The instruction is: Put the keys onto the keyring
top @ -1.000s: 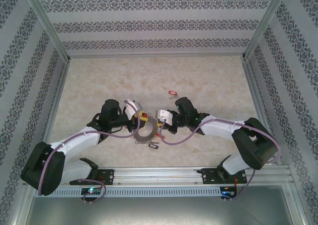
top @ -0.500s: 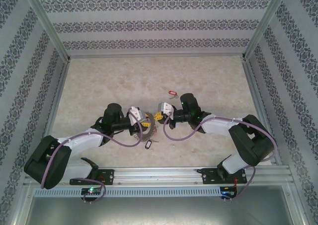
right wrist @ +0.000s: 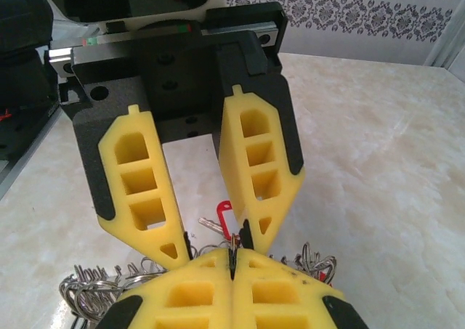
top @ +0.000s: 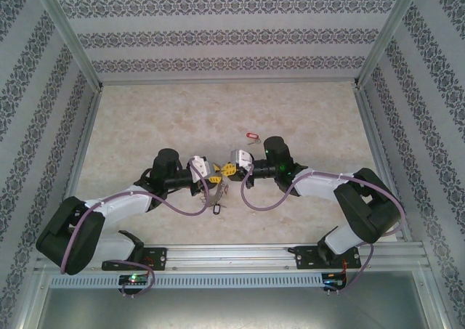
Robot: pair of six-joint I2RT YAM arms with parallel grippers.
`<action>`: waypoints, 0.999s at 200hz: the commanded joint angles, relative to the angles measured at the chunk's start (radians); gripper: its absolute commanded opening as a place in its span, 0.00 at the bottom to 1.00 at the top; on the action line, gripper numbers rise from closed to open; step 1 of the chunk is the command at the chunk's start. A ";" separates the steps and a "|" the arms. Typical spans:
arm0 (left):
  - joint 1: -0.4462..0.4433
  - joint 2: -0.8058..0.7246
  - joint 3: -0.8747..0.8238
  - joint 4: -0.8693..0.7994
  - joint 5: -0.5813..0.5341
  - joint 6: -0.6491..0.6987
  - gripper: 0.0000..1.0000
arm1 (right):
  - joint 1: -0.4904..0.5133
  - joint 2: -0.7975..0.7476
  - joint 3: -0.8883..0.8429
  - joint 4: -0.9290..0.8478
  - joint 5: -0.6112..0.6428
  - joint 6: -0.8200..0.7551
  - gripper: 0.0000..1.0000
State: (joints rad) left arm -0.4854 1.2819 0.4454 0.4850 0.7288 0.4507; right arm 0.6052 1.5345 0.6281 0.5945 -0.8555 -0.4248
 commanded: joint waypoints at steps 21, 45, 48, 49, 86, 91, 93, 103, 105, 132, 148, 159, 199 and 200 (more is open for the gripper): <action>-0.016 -0.001 0.033 0.003 0.025 0.028 0.19 | 0.022 0.002 -0.004 0.024 -0.042 -0.018 0.00; -0.015 0.010 0.034 -0.011 0.015 0.036 0.05 | 0.024 -0.001 -0.003 0.019 -0.038 -0.025 0.00; -0.015 0.010 0.034 -0.010 0.015 0.037 0.04 | 0.024 -0.002 -0.002 0.018 -0.037 -0.024 0.00; -0.015 0.010 0.034 -0.010 0.014 0.036 0.03 | 0.024 -0.001 -0.002 0.018 -0.036 -0.025 0.00; -0.015 -0.015 0.036 0.004 0.002 0.026 0.00 | 0.019 -0.043 0.007 -0.075 0.005 -0.062 0.28; -0.016 -0.024 0.038 0.003 -0.003 0.024 0.00 | 0.016 -0.053 0.006 -0.090 0.013 -0.072 0.33; -0.015 -0.028 0.039 0.000 -0.005 0.024 0.00 | 0.014 -0.057 0.006 -0.095 0.014 -0.075 0.34; -0.015 -0.049 0.047 -0.018 -0.011 0.020 0.00 | -0.005 -0.083 -0.002 -0.101 0.004 -0.074 0.36; -0.015 -0.054 0.051 -0.026 -0.013 0.021 0.00 | -0.010 -0.089 -0.003 -0.099 -0.002 -0.070 0.36; -0.015 -0.105 0.083 -0.098 -0.002 0.033 0.00 | -0.060 -0.177 -0.015 -0.131 -0.030 -0.068 0.44; -0.014 -0.134 0.107 -0.142 0.012 0.034 0.00 | -0.059 -0.207 -0.016 -0.194 -0.002 -0.114 0.48; -0.015 -0.152 0.120 -0.167 0.029 0.035 0.00 | -0.061 -0.212 -0.016 -0.215 0.011 -0.124 0.50; -0.015 -0.192 0.153 -0.242 0.095 0.061 0.00 | -0.044 -0.214 -0.024 -0.190 0.085 -0.150 0.52; -0.016 -0.192 0.154 -0.242 0.096 0.061 0.00 | -0.044 -0.213 -0.023 -0.189 0.086 -0.150 0.52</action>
State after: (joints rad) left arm -0.4900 1.1210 0.5617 0.2905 0.7513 0.4767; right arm 0.5484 1.3224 0.6170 0.4198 -0.8070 -0.5354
